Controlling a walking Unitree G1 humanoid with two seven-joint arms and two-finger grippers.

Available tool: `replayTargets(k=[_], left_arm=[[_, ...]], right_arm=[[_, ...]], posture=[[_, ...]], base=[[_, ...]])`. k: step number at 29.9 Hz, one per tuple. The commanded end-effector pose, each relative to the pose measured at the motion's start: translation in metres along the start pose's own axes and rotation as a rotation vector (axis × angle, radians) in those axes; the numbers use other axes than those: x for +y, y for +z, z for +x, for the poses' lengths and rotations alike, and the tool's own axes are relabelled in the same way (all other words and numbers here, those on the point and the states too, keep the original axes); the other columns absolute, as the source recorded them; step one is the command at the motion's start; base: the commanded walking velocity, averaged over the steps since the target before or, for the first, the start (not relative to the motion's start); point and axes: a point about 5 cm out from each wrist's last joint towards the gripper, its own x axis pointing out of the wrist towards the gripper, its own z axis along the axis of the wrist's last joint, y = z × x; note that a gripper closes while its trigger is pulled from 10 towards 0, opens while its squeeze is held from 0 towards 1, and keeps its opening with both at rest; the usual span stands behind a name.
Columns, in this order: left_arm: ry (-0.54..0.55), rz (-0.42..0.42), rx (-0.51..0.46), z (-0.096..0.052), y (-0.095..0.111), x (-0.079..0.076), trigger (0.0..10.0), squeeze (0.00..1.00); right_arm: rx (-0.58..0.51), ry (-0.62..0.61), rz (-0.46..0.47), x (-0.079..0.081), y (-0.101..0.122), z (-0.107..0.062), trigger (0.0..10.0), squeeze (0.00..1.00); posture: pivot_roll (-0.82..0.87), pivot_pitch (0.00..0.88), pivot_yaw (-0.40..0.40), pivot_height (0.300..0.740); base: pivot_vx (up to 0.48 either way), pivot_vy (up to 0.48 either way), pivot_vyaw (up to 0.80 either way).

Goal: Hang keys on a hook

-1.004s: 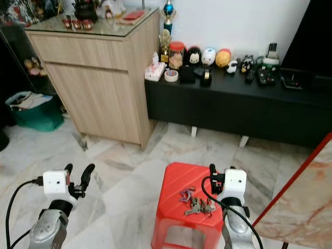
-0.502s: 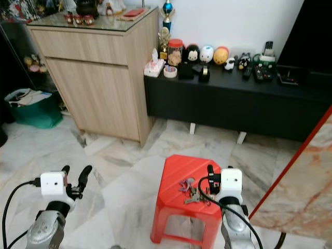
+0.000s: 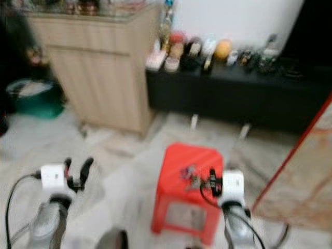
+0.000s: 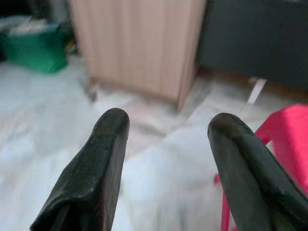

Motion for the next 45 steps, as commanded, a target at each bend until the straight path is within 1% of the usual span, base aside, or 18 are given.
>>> replayTargets(k=[1, 6, 10, 13, 14, 20, 23, 28, 33, 37, 39, 40, 42, 45], left_arm=[[0.008, -0.007, -0.040, 0.006, 0.011, 0.003, 10.0, 0.00], [0.001, -0.010, -0.048, 0.006, 0.013, 0.003, 10.0, 0.00], [-0.002, -0.016, -0.056, 0.007, 0.014, 0.002, 10.0, 0.00], [-0.006, -0.011, -0.057, 0.008, 0.015, 0.001, 10.0, 0.00], [-0.011, -0.007, -0.060, 0.009, 0.016, 0.000, 10.0, 0.00], [-0.020, -0.003, -0.061, 0.009, 0.016, 0.000, 10.0, 0.00], [-0.031, 0.001, -0.067, 0.009, 0.018, -0.002, 10.0, 0.00], [-0.042, 0.009, -0.063, 0.008, 0.017, -0.004, 10.0, 0.00], [-0.076, 0.039, -0.058, 0.007, 0.017, -0.008, 10.0, 0.00], [-0.071, 0.035, -0.058, 0.007, 0.017, -0.007, 10.0, 0.00], [-0.071, 0.035, -0.058, 0.007, 0.017, -0.007, 10.0, 0.00], [-0.073, 0.036, -0.059, 0.007, 0.018, -0.007, 10.0, 0.00], [-0.078, 0.036, -0.060, 0.008, 0.018, -0.008, 10.0, 0.00], [-0.077, 0.028, -0.065, 0.007, 0.018, -0.008, 10.0, 0.00]], right_arm=[[0.014, -0.003, -0.008, 0.000, -0.004, -0.003, 10.0, 0.00], [0.021, -0.003, -0.006, -0.001, -0.005, -0.003, 10.0, 0.00], [0.017, 0.020, -0.009, 0.001, -0.005, -0.002, 10.0, 0.00], [0.009, 0.003, -0.028, 0.000, -0.004, -0.002, 10.0, 0.00], [0.015, -0.005, -0.011, -0.001, -0.005, -0.002, 10.0, 0.00], [0.025, 0.015, -0.023, 0.001, -0.007, -0.002, 10.0, 0.00], [0.031, 0.012, -0.012, 0.002, -0.009, -0.003, 10.0, 0.00], [0.027, -0.006, -0.007, 0.002, -0.008, -0.002, 10.0, 0.00], [0.038, -0.073, 0.043, -0.003, -0.009, -0.001, 10.0, 0.00], [0.060, -0.121, 0.105, -0.008, -0.013, -0.001, 10.0, 0.00], [0.067, -0.126, 0.110, -0.009, -0.014, -0.001, 10.0, 0.00], [0.088, -0.143, 0.143, -0.010, -0.016, -0.001, 10.0, 0.00], [0.106, -0.166, 0.171, -0.013, -0.018, 0.000, 10.0, 0.00], [0.063, -0.175, 0.163, -0.015, -0.014, 0.000, 10.0, 0.00]], posture=[[0.02, 0.000, -0.011, 0.647], [0.03, 0.000, -0.011, 0.647], [0.03, 0.000, -0.012, 0.647], [0.03, 0.000, -0.012, 0.647], [0.03, 0.000, -0.011, 0.647], [0.03, 0.000, -0.009, 0.647], [0.04, 0.000, -0.006, 0.647], [0.04, 0.000, -0.003, 0.647], [0.05, 0.000, 0.002, 0.647], [0.05, 0.000, 0.002, 0.647], [0.05, 0.000, 0.002, 0.647], [0.05, 0.000, 0.003, 0.647], [0.05, 0.000, 0.004, 0.647], [0.05, 0.000, 0.003, 0.647]], base=[[0.000, 0.000, 0.00], [0.000, 0.000, 0.00], [0.000, 0.000, 0.00], [0.000, 0.000, 0.76], [0.000, 0.000, 0.80], [0.000, 0.000, 0.73], [0.000, 0.000, 0.74], [0.000, 0.000, 0.20], [0.000, 0.000, 0.00], [0.000, 0.000, 0.00], [0.000, 0.000, 0.00], [0.000, 0.000, -0.78], [0.000, 0.000, -0.78], [0.000, 0.000, 0.00]])
